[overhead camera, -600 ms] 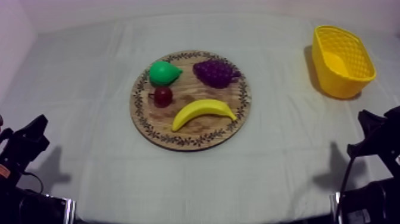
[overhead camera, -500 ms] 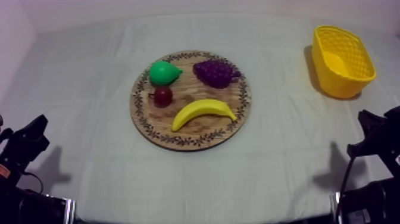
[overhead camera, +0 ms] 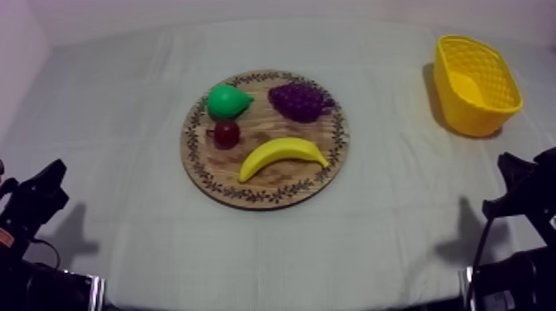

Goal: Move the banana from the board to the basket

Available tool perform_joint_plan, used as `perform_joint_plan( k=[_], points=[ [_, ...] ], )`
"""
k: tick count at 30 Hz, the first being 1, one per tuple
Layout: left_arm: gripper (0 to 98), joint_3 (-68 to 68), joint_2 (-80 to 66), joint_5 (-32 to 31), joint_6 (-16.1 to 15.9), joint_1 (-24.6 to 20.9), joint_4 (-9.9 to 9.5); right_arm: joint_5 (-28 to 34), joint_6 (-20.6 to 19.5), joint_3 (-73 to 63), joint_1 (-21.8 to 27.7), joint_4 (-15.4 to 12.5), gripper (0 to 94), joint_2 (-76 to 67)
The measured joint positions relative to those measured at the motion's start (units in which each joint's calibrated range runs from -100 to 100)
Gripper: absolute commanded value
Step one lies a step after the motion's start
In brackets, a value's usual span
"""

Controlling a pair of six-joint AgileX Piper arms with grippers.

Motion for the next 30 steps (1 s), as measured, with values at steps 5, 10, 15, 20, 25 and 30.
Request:
perform_joint_plan(
  k=[5, 10, 15, 20, 25, 30],
  points=[
    [0.1, 0.0, 0.0, 0.0, 0.0, 0.0, 0.0, 0.0, 0.0, 0.0, 0.0, 0.0, 0.5, 0.0],
    [0.1, 0.0, 0.0, -0.1, 0.0, 0.0, 0.0, 0.0, 0.0, 0.0, 0.0, 0.0, 0.5, 0.0],
    [0.1, 0.0, 0.0, -0.1, 0.0, 0.0, 0.0, 1.2, -1.3, -0.1, -0.2, 0.1, 0.7, 0.0],
    [0.1, 0.0, 0.0, -0.1, 0.0, 0.0, 0.0, 0.9, -1.9, 0.0, -1.3, 0.3, 0.6, 0.6],
    [0.1, 0.0, 0.0, -0.1, 0.0, 0.0, 0.0, 1.3, -1.6, -3.1, -3.1, 2.0, 0.6, 6.4],
    [0.1, 0.0, 0.0, -0.1, 0.0, 0.0, 0.0, 2.9, -0.7, -9.9, -4.7, 1.9, 0.6, 14.7]
  ],
)
